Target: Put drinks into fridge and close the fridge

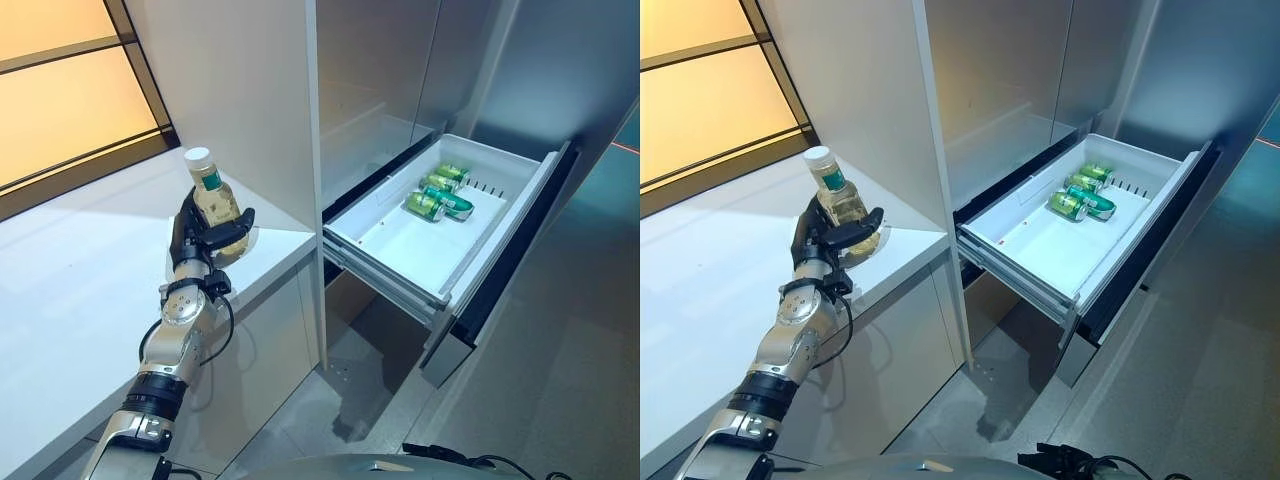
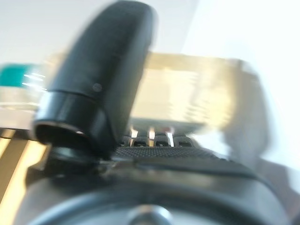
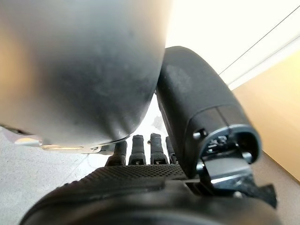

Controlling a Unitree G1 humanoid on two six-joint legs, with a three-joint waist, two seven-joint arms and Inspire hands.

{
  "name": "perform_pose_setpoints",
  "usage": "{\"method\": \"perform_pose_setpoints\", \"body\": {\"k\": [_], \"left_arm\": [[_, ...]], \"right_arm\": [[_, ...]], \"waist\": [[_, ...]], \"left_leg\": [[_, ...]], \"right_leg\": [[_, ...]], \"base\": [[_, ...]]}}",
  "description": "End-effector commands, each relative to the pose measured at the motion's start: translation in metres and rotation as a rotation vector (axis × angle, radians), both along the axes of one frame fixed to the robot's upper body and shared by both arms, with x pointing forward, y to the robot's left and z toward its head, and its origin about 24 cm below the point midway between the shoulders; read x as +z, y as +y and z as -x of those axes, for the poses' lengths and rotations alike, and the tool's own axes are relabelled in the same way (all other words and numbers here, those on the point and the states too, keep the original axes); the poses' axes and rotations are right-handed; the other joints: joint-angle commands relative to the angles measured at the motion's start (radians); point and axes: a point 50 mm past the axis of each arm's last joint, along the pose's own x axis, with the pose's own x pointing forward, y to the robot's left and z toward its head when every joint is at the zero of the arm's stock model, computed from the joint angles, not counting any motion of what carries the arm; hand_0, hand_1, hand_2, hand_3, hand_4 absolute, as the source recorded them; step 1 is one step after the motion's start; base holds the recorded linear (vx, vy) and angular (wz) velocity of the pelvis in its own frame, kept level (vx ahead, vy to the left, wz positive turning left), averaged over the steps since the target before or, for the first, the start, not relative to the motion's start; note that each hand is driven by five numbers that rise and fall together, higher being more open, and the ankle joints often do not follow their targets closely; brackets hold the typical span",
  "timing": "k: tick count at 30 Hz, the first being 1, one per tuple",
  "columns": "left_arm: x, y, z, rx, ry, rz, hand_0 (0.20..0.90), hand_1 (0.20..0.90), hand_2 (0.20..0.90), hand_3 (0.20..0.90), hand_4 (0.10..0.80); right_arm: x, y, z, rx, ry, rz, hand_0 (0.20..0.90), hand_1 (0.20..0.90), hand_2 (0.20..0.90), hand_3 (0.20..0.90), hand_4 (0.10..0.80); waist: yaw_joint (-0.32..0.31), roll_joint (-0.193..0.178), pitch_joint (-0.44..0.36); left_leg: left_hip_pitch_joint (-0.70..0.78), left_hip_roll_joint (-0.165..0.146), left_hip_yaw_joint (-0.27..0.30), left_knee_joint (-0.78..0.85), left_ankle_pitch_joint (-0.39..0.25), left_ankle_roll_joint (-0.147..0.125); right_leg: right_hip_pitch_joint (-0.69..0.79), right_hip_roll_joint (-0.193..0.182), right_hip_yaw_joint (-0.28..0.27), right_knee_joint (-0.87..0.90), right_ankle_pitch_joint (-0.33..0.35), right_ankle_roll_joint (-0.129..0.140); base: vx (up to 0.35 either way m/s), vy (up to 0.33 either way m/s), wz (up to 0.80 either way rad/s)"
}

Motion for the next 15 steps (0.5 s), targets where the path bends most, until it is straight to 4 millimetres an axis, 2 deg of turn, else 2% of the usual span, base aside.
{"method": "perform_pose_setpoints", "body": {"k": [1,2,3,4,5,6,7,8,9,12,13,14,15], "left_arm": [[0.049,0.005,-0.015,0.024,-0.219,-0.067,0.9,0.9,0.9,0.9,0.8],[0.051,0.006,-0.015,0.024,-0.224,-0.08,0.78,0.78,0.78,0.76,0.66],[0.052,0.006,-0.015,0.024,-0.227,-0.092,0.707,0.707,0.707,0.675,0.575],[0.054,0.007,-0.016,0.027,-0.236,-0.116,0.684,0.684,0.684,0.647,0.547],[0.057,0.007,-0.016,0.026,-0.246,-0.139,0.599,0.599,0.599,0.549,0.449],[0.06,0.008,-0.016,0.026,-0.26,-0.147,0.599,0.599,0.599,0.549,0.449],[0.061,0.008,-0.016,0.027,-0.265,-0.147,0.542,0.542,0.542,0.483,0.383],[0.063,0.008,-0.016,0.029,-0.279,-0.154,0.406,0.406,0.406,0.324,0.224],[0.069,0.009,-0.015,0.029,-0.323,-0.143,0.3,0.3,0.3,0.2,0.1],[0.077,0.008,-0.013,0.019,-0.378,-0.148,0.3,0.3,0.3,0.2,0.1],[0.08,0.007,-0.012,0.013,-0.393,-0.148,0.486,0.486,0.486,0.417,0.317],[0.081,0.006,-0.012,0.012,-0.399,-0.148,0.9,0.9,0.9,0.9,0.8],[0.081,0.004,-0.011,0.007,-0.404,-0.148,0.9,0.9,0.9,0.9,0.8]], "right_arm": [[-0.003,0.002,0.013,0.015,0.061,-0.007,0.9,0.9,0.9,0.9,0.8],[-0.003,0.002,0.013,0.016,0.061,-0.007,0.9,0.9,0.9,0.9,0.8],[-0.003,0.001,0.013,0.016,0.061,-0.007,0.9,0.9,0.9,0.9,0.8],[-0.003,0.001,0.013,0.015,0.061,-0.006,0.9,0.9,0.9,0.9,0.8],[-0.003,0.001,0.013,0.015,0.06,-0.006,0.9,0.9,0.9,0.9,0.8],[-0.003,0.0,0.013,0.016,0.06,-0.007,0.9,0.9,0.9,0.9,0.8],[-0.003,0.0,0.013,0.016,0.06,-0.007,0.9,0.9,0.9,0.9,0.8],[-0.003,0.0,0.013,0.016,0.06,-0.006,0.9,0.9,0.9,0.9,0.8],[-0.003,0.0,0.014,0.016,0.059,-0.005,0.9,0.9,0.9,0.9,0.8],[-0.003,0.0,0.014,0.016,0.061,-0.006,0.9,0.9,0.9,0.9,0.8],[-0.003,-0.001,0.013,0.018,0.061,-0.005,0.9,0.9,0.9,0.9,0.8],[-0.003,-0.001,0.013,0.02,0.062,-0.005,0.9,0.9,0.9,0.9,0.8],[-0.003,-0.001,0.014,0.02,0.062,-0.005,0.9,0.9,0.9,0.9,0.8]], "waist": [[0.017,0.023,0.005],[0.017,0.023,0.005],[0.017,0.023,0.004],[0.017,0.023,0.004],[0.017,0.023,0.004],[0.017,0.023,0.003],[0.018,0.023,0.004],[0.018,0.023,0.004],[0.018,0.023,0.004],[0.02,0.023,0.003],[0.02,0.023,0.004],[0.02,0.023,0.004],[0.02,0.023,0.004]], "left_leg": [[0.006,-0.026,0.051,0.032,-0.122,0.024],[0.006,-0.025,0.052,0.031,-0.122,0.024],[0.006,-0.025,0.052,0.031,-0.121,0.023],[0.005,-0.025,0.052,0.031,-0.121,0.023],[0.005,-0.025,0.051,0.031,-0.121,0.023],[0.006,-0.025,0.051,0.03,-0.121,0.024],[0.006,-0.025,0.051,0.03,-0.121,0.023],[0.007,-0.025,0.051,0.029,-0.121,0.023],[0.008,-0.025,0.05,0.028,-0.121,0.023],[0.008,-0.024,0.052,0.026,-0.12,0.022],[0.008,-0.023,0.051,0.026,-0.12,0.022],[0.008,-0.023,0.05,0.025,-0.119,0.022],[0.008,-0.023,0.049,0.025,-0.119,0.021]], "right_leg": [[-0.076,0.034,-0.01,0.097,-0.052,0.05],[-0.076,0.034,-0.01,0.097,-0.052,0.05],[-0.076,0.034,-0.01,0.097,-0.052,0.05],[-0.076,0.034,-0.01,0.097,-0.052,0.05],[-0.077,0.035,-0.009,0.098,-0.052,0.05],[-0.076,0.035,-0.009,0.097,-0.052,0.05],[-0.076,0.035,-0.009,0.096,-0.052,0.05],[-0.075,0.035,-0.009,0.096,-0.052,0.05],[-0.075,0.035,-0.009,0.096,-0.051,0.051],[-0.075,0.035,-0.01,0.095,-0.052,0.05],[-0.076,0.035,-0.009,0.095,-0.051,0.05],[-0.076,0.035,-0.009,0.095,-0.051,0.05],[-0.075,0.035,-0.009,0.095,-0.051,0.049]], "base": [[0.0,0.0,0.0],[0.0,0.0,0.0],[0.0,0.0,0.0],[0.0,0.0,0.0],[0.0,0.0,0.0],[0.0,0.0,0.0],[0.0,0.0,0.0],[0.0,0.0,0.0],[0.0,0.0,0.0],[0.0,0.0,0.0],[0.0,0.0,0.0],[0.0,0.0,0.0],[0.0,0.0,0.0]]}}
